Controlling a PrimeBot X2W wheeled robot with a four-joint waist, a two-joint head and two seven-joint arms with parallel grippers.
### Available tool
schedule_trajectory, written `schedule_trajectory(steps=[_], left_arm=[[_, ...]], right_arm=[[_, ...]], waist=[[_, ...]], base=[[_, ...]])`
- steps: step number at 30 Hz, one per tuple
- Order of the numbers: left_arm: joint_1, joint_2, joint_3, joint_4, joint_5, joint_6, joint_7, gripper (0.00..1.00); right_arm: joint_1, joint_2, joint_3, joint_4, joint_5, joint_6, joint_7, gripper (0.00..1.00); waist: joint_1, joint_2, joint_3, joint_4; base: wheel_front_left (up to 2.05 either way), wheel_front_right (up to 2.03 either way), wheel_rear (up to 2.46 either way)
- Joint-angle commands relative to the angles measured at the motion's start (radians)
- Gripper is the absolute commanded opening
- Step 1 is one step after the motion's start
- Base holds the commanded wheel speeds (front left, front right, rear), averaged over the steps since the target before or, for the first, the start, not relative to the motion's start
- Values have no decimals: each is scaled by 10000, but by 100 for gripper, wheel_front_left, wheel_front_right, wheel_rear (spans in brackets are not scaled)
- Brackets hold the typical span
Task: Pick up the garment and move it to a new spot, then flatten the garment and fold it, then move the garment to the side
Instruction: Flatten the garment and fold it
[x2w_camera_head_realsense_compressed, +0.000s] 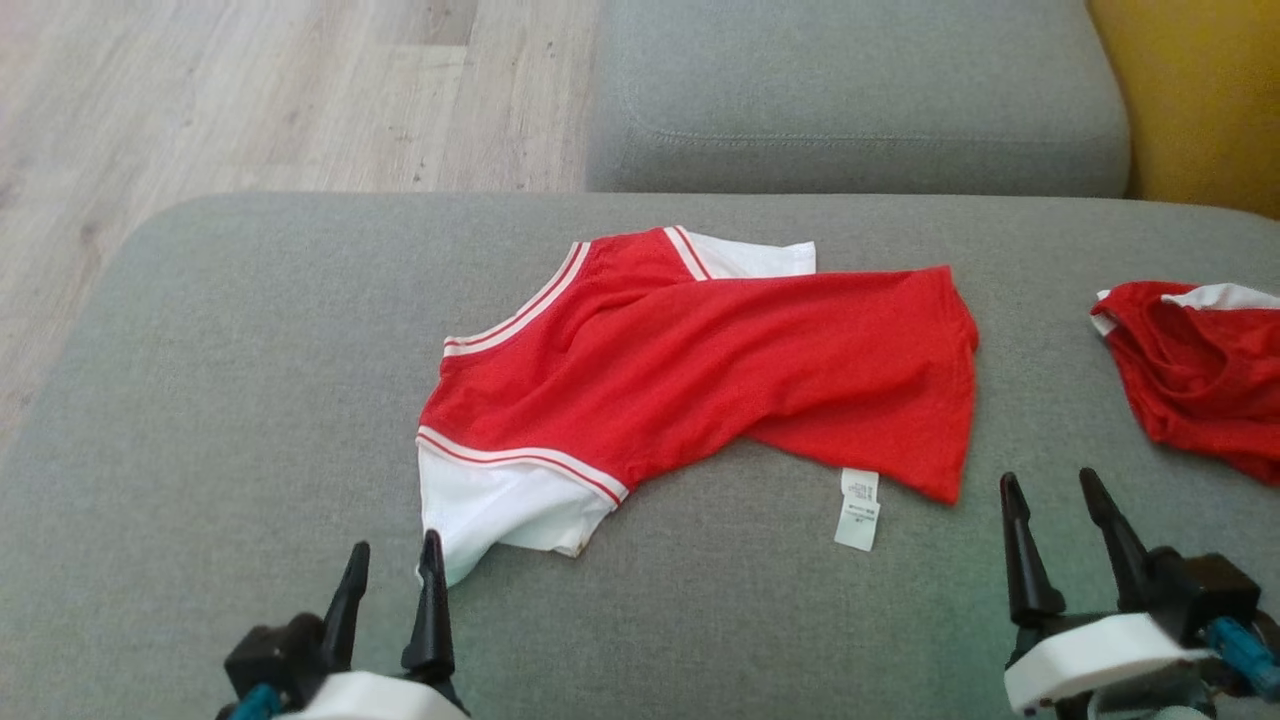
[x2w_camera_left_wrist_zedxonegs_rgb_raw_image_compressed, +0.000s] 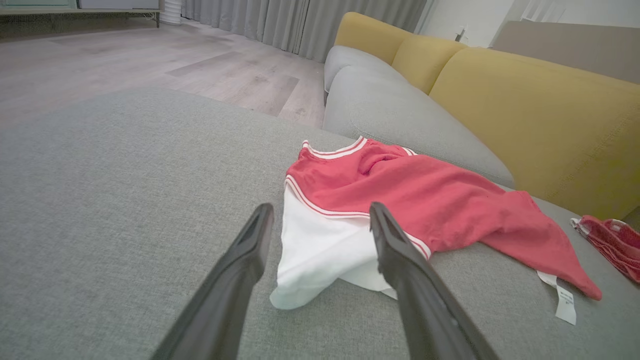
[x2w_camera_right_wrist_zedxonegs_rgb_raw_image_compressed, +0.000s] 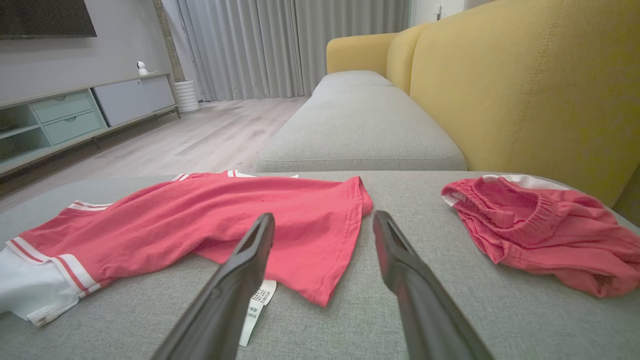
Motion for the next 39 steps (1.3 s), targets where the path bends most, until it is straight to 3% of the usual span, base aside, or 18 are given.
schedule_trajectory(steps=[1, 24, 30, 39], left_arm=[[-277, 46, 310, -234, 130, 77, -161, 100], [-445, 24, 116, 9, 72, 183, 129, 100], [-712, 1, 4, 661, -59, 101, 552, 100], [-1692, -238, 208, 1786, -179, -243, 322, 100]], right_arm=[[-205, -60, 260, -276, 54, -7, -151, 100], [-390, -60, 330, -141, 35, -7, -161, 100], [-753, -60, 416, -334, -127, -7, -68, 100], [-1331, -60, 431, -507, -385, -7, 42, 100]], waist=[[1, 0, -39, -27], [1, 0, 317, -80], [1, 0, 1070, -165], [1, 0, 2142, -314]], base=[[0, 0, 0], [0, 0, 0], [0, 0, 0], [0, 0, 0]])
